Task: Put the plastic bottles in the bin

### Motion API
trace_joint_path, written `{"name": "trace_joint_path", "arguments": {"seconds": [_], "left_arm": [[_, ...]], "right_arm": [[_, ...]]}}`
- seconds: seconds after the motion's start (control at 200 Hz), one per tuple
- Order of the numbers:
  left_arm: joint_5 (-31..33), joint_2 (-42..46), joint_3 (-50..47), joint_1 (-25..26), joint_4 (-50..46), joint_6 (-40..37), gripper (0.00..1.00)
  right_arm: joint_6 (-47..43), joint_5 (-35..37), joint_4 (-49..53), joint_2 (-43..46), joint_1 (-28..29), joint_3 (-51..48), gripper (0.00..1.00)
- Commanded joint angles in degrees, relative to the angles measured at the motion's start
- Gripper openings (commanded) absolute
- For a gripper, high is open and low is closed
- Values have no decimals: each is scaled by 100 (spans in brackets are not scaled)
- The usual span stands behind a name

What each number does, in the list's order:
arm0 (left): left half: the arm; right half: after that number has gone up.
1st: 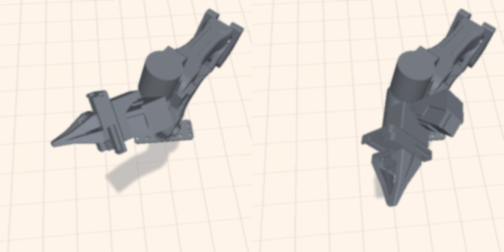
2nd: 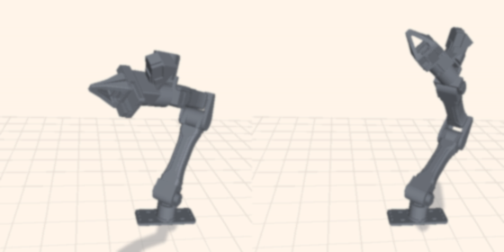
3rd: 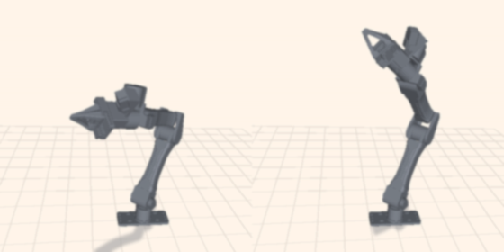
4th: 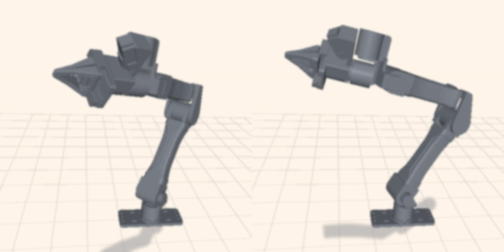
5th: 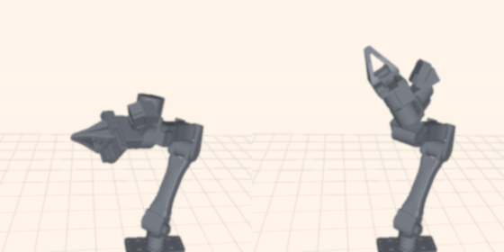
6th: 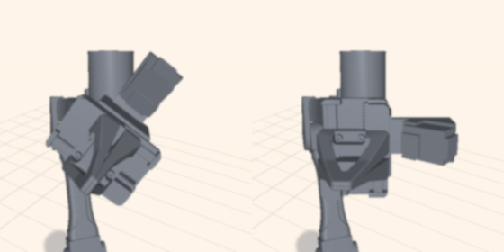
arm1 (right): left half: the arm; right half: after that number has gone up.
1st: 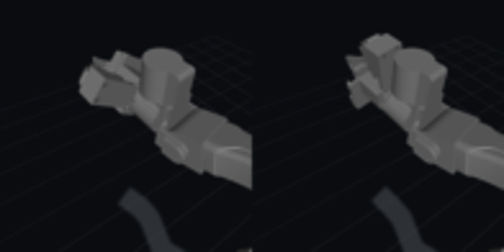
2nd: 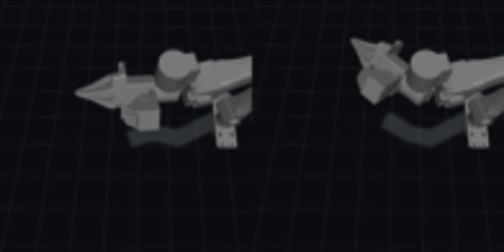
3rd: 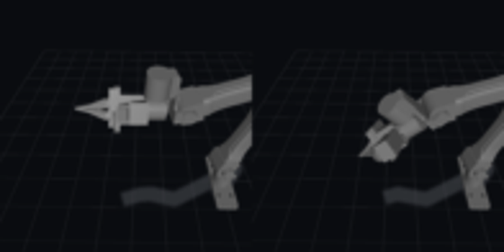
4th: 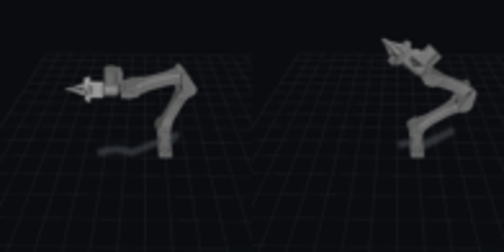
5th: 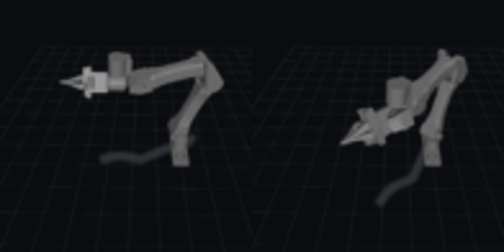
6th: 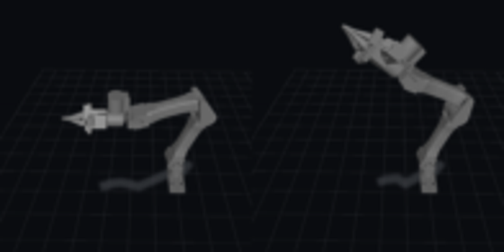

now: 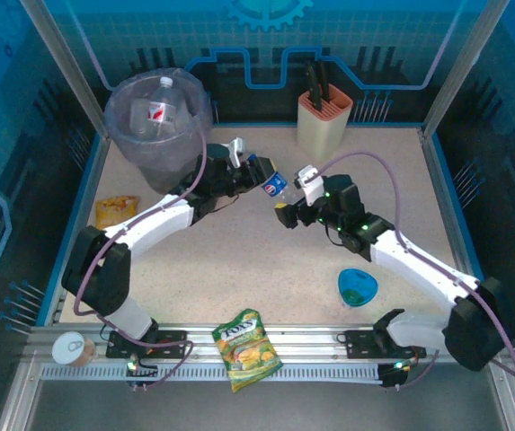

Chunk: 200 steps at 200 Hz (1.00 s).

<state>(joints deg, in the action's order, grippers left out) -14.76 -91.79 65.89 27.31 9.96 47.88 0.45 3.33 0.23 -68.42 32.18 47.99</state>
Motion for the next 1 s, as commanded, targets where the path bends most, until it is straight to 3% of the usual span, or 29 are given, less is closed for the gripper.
{"name": "trace_joint_path", "arguments": {"seconds": [0.0, 0.26, 0.62, 0.841, 0.996], "left_arm": [[187, 309, 617, -117, -555, -594, 54], [265, 627, 2015, -1034, -1714, -1373, 54], [957, 698, 3713, -2746, -3322, -2654, 50], [1239, -262, 4930, -3092, -4038, -3552, 48], [1158, -1764, 7213, -3091, -5896, -4156, 49]], "right_arm": [[90, 549, -317, 511, -87, -282, 100], [343, 451, -342, 1227, -125, -741, 100], [499, 152, -207, 1244, -169, -1294, 100], [518, 148, -71, 1209, -167, -1364, 100], [465, 351, 188, 1234, -91, -1411, 100]]}}
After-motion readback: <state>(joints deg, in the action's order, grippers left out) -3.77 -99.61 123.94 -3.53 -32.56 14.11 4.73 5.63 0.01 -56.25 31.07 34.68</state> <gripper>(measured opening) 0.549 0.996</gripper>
